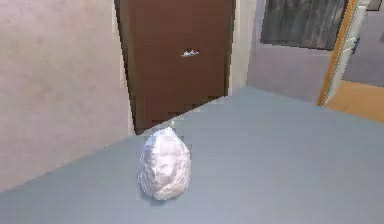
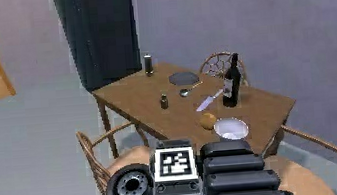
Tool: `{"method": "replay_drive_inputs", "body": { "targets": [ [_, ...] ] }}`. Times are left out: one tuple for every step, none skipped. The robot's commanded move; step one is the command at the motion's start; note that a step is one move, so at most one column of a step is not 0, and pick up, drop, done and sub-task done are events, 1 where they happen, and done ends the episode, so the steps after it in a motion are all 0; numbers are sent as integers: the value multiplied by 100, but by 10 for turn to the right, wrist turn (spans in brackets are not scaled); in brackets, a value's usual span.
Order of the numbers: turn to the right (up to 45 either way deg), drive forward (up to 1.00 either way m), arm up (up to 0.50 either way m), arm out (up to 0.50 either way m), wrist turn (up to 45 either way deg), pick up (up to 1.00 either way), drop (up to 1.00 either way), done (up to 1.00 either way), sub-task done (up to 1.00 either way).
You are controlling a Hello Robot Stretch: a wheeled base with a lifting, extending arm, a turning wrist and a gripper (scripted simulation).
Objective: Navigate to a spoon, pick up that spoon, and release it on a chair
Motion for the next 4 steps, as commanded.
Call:
{"method": "replay_drive_inputs", "body": {
  "targets": [
    [450, 0, 0, 0, 0, 0, 0, 0, 0],
    [90, 0, 0, 0, 0, 0, 0, 0, 0],
    [0, 30, 0, 0, 0, 0, 0, 0, 0],
    [360, 0, 0, 0, 0, 0, 0, 0, 0]
  ]
}}
